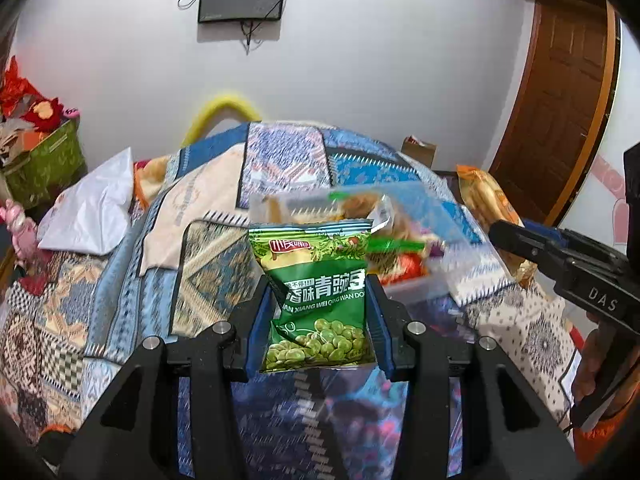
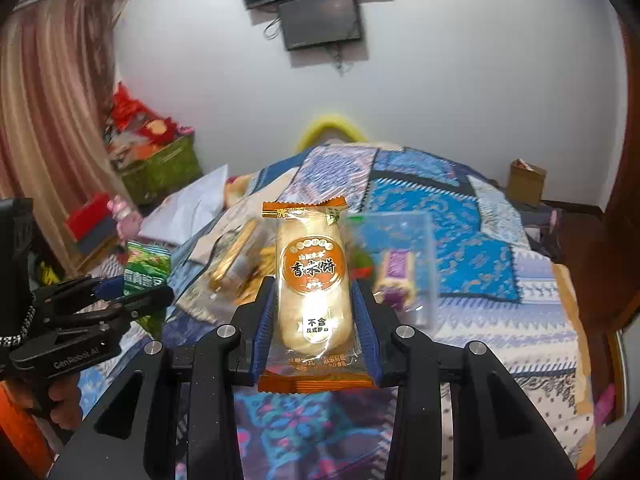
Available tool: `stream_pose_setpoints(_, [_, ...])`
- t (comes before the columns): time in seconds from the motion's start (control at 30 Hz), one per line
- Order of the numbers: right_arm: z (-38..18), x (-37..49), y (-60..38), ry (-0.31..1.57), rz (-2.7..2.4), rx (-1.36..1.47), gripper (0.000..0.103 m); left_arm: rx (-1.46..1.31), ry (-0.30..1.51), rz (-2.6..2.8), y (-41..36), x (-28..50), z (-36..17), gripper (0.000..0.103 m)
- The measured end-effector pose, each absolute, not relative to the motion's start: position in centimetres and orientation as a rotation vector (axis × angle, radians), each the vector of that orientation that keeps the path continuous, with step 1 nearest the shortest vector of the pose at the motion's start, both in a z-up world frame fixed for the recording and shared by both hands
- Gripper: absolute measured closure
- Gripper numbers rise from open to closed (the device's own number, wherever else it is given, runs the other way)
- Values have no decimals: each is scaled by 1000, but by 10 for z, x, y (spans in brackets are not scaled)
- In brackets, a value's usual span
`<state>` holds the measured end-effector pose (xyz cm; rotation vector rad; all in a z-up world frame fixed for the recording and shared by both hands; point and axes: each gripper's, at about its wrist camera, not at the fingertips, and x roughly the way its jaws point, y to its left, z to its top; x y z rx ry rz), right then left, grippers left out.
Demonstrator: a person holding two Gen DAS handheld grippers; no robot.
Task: Organize snacks
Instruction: 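Carry the pea bag and cake pack over the clear box and release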
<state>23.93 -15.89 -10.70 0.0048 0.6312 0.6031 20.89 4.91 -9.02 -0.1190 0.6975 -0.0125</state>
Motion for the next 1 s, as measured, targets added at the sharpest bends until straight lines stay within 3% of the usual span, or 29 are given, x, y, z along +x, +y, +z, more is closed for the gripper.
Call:
stream_pose_setpoints(0.4, [-115,286,-172,627,513,51,68,-131,719,4,41,278,-103,59])
stream_pose_setpoints(1.0, [-165,348,-137,785,486,29,68,-208,839,-5,48,344,-150,59])
